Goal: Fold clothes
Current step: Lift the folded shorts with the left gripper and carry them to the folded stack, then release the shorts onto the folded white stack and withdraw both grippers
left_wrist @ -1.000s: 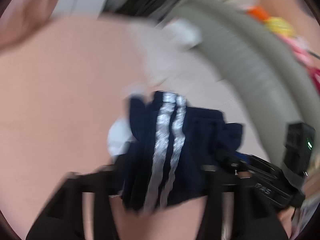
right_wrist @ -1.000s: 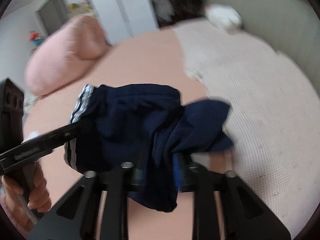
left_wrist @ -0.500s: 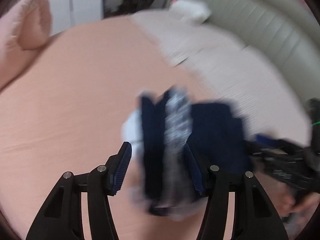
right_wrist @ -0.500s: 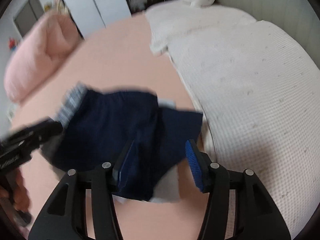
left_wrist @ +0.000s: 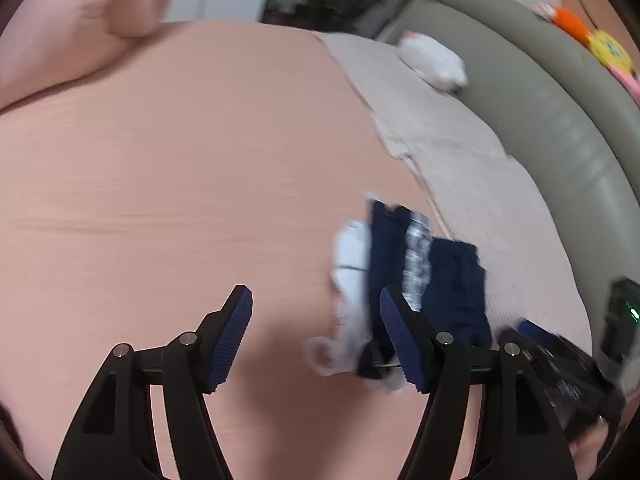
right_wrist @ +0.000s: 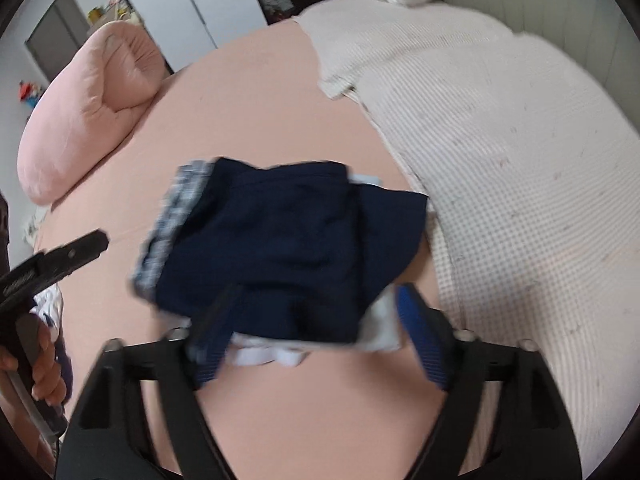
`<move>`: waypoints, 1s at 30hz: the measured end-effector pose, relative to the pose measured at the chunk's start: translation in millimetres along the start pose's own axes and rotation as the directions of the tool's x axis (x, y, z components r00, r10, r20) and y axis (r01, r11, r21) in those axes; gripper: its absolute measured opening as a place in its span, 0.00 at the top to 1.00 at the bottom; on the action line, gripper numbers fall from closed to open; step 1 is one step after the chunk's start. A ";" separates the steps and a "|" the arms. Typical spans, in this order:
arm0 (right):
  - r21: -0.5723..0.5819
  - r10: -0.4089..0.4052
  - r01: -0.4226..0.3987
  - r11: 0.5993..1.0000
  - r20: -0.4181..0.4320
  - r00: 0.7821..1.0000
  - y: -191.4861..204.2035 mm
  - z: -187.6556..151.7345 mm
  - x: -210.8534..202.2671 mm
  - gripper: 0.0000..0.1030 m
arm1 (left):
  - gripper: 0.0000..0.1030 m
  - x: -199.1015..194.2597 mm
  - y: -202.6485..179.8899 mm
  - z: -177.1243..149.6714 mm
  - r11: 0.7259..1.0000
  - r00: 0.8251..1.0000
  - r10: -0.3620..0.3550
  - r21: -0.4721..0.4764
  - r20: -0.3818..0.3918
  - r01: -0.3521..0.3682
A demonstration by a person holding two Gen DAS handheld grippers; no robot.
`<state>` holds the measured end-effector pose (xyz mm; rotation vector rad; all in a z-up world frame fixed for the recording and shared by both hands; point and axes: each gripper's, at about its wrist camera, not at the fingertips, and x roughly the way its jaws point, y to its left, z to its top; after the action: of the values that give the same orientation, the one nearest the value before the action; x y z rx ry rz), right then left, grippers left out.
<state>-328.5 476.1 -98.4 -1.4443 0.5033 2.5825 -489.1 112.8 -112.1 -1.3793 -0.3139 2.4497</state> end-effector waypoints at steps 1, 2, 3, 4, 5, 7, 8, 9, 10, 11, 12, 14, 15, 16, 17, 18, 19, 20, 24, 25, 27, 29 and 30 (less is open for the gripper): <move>-0.011 0.000 0.000 1.000 0.007 1.000 11.6 -2.0 -8.0 0.10 | 0.33 -8.1 6.8 -1.5 1.000 1.000 0.012 -0.017 0.010 -0.012; -0.020 -0.004 0.005 1.000 0.010 1.000 24.4 -4.4 -15.2 0.03 | 0.33 -23.6 20.0 -4.9 0.999 1.000 0.014 -0.036 0.025 -0.013; -0.028 -0.014 0.014 1.000 0.016 1.000 35.0 -8.3 -21.7 0.01 | 0.31 -33.4 25.6 -8.2 0.999 0.999 0.013 -0.039 0.038 -0.011; -0.037 -0.026 0.027 0.999 0.027 0.999 45.5 -10.8 -28.1 0.01 | 0.30 -43.7 31.4 -11.8 0.999 0.999 0.013 -0.040 0.051 -0.011; -0.047 -0.039 0.041 0.998 0.039 0.998 55.0 -14.0 -34.3 0.01 | 0.27 -58.0 37.7 -16.7 1.000 0.997 0.016 -0.028 0.069 -0.014; -0.060 -0.052 0.055 0.997 0.059 0.997 74.2 -21.2 -47.8 0.01 | 0.23 -81.7 50.0 -24.0 0.999 0.994 0.045 -0.012 0.096 -0.044; -0.064 -0.050 0.055 0.996 0.066 0.997 84.0 -25.2 -55.2 0.01 | 0.21 -91.7 55.9 -26.6 0.998 0.992 0.068 -0.007 0.107 -0.067; -0.068 -0.049 0.054 0.996 0.073 0.996 93.8 -29.2 -62.6 0.01 | 0.21 -101.6 61.8 -29.3 0.996 0.989 0.091 -0.002 0.117 -0.091; -0.071 -0.049 0.054 0.996 0.079 0.996 102.3 -34.0 -66.7 0.01 | 0.21 -111.6 67.8 -31.9 0.993 0.985 0.113 0.002 0.127 -0.114; -0.079 -0.053 0.060 0.995 0.087 0.995 112.5 -40.3 -71.9 0.01 | 0.21 -121.6 73.7 -34.5 0.990 0.981 0.136 0.006 0.138 -0.138; -0.088 -0.058 0.066 0.994 0.096 0.994 122.9 -46.8 -77.2 0.01 | 0.21 -131.1 79.5 -37.1 0.987 0.977 0.157 0.008 0.147 -0.159; -0.112 -0.084 0.094 0.989 0.086 0.993 144.8 -58.0 -80.7 0.01 | 0.21 -147.4 92.6 -45.1 0.984 0.973 0.178 -0.012 0.150 -0.178; -0.122 -0.101 0.110 0.987 0.076 0.992 155.7 -63.2 -81.1 0.01 | 0.21 -155.7 99.4 -49.9 0.982 0.971 0.187 -0.022 0.152 -0.186; -0.128 -0.107 0.117 0.985 0.077 0.991 165.6 -68.1 -82.9 0.01 | 0.21 -158.1 99.6 -53.6 0.981 0.969 0.192 -0.027 0.154 -0.190; -0.134 -0.110 0.120 0.984 0.082 0.991 177.1 -74.2 -88.4 0.01 | 0.21 -167.5 103.7 -59.2 0.979 0.967 0.202 -0.034 0.156 -0.199; -0.141 -0.102 0.113 0.984 0.082 0.991 186.0 -80.5 -92.9 0.01 | 0.21 -180.4 108.9 -68.0 0.975 0.962 0.221 -0.039 0.159 -0.218; -0.148 -0.093 0.105 0.983 0.083 0.992 194.7 -86.8 -97.3 0.01 | 0.21 -194.1 112.9 -78.1 0.972 0.958 0.234 -0.038 0.167 -0.230; -0.155 -0.085 0.097 0.983 0.083 0.993 203.3 -93.1 -101.7 0.01 | 0.21 -211.0 117.3 -92.0 0.969 0.951 0.245 -0.026 0.187 -0.245; -0.190 -0.055 0.073 0.979 0.100 0.993 232.8 -128.5 -126.9 0.01 | 0.21 -258.7 127.0 -133.0 0.962 0.930 0.269 -0.024 0.249 -0.272; -0.196 -0.059 0.079 0.977 0.103 0.993 238.3 -139.0 -133.8 0.01 | 0.21 -272.9 129.0 -143.3 0.969 0.933 0.243 -0.030 0.264 -0.244; -0.213 -0.069 0.091 0.973 0.112 0.991 248.1 -159.7 -147.7 0.01 | 0.20 -296.7 124.9 -162.5 0.977 0.931 0.209 -0.030 0.298 -0.210; -0.258 -0.068 0.101 0.961 0.133 0.989 258.1 -183.8 -164.5 0.01 | 0.18 -325.4 118.8 -185.7 0.978 0.913 0.201 -0.030 0.356 -0.204; -0.276 -0.077 0.114 0.954 0.142 0.987 261.9 -193.2 -170.9 0.01 | 0.16 -334.3 116.8 -193.9 0.979 0.906 0.200 -0.033 0.372 -0.202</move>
<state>-156.9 169.9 10.7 -1.3257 0.0441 2.7306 -178.5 -112.7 13.3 -0.9718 -0.2577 2.8816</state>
